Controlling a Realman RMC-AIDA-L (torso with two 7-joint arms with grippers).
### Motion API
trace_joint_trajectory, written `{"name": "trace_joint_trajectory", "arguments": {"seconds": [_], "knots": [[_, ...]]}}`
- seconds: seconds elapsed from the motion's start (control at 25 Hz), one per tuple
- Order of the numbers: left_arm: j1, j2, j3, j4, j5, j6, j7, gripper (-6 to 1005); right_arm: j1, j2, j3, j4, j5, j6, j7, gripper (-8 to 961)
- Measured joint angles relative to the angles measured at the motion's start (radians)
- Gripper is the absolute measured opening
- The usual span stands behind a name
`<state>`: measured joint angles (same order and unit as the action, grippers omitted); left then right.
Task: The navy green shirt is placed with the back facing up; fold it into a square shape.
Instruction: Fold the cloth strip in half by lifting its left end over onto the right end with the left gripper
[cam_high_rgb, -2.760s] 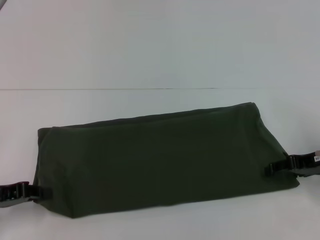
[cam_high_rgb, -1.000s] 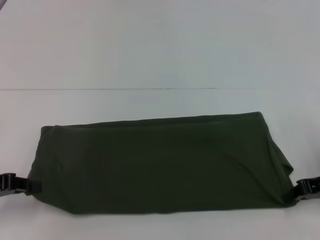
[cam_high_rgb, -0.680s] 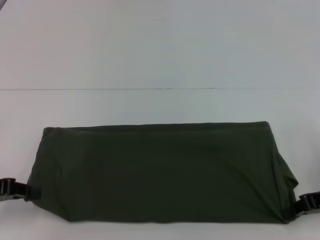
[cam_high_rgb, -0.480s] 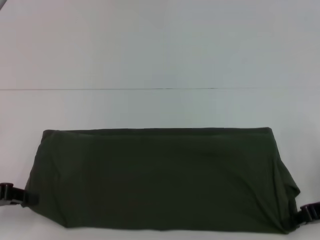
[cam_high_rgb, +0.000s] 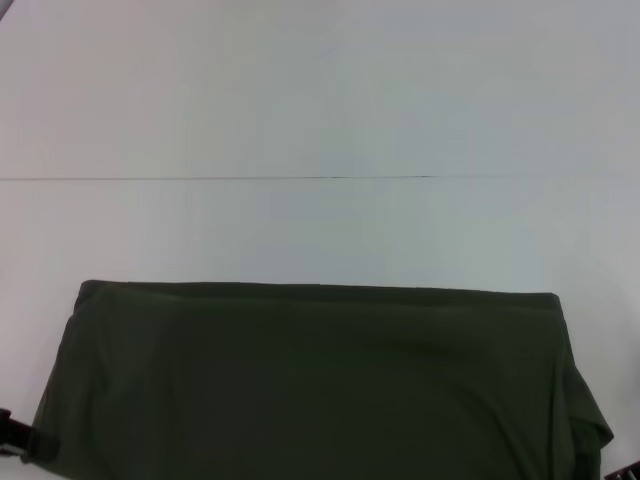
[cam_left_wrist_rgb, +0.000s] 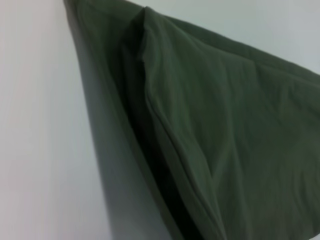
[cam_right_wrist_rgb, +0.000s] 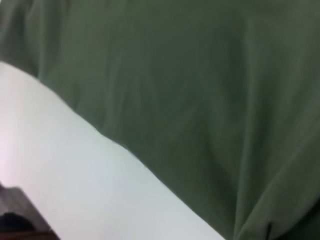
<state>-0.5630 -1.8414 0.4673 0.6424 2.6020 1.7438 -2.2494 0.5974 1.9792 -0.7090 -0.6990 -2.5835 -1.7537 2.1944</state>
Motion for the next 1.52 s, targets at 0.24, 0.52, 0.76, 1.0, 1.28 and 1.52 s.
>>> {"name": "trace_joint_trajectory", "arguments": {"seconds": [0.24, 0.52, 0.76, 1.0, 1.28, 1.52], "knots": [[0.003, 0.001, 0.000, 0.012, 0.016, 0.024, -0.009, 13, -0.010, 0.002, -0.001, 0.019, -0.001, -0.007, -0.028, 4], [0.003, -0.003, 0.000, 0.009, 0.036, 0.019, -0.010, 34, -0.016, -0.002, 0.006, 0.019, -0.001, 0.002, -0.029, 4], [0.006, -0.006, -0.003, 0.012, 0.032, -0.003, -0.027, 52, -0.014, -0.012, 0.012, 0.014, 0.004, -0.007, -0.019, 51], [0.010, -0.007, -0.014, 0.014, 0.032, -0.026, -0.041, 71, -0.013, -0.033, 0.020, -0.013, 0.004, -0.032, -0.016, 144], [0.025, -0.009, -0.059, 0.052, 0.031, -0.051, -0.039, 92, -0.008, -0.059, 0.174, -0.132, 0.036, -0.107, -0.057, 432], [0.043, -0.014, -0.089, 0.063, 0.030, -0.070, -0.034, 110, -0.019, -0.067, 0.266, -0.174, 0.273, -0.150, -0.218, 567]]}}
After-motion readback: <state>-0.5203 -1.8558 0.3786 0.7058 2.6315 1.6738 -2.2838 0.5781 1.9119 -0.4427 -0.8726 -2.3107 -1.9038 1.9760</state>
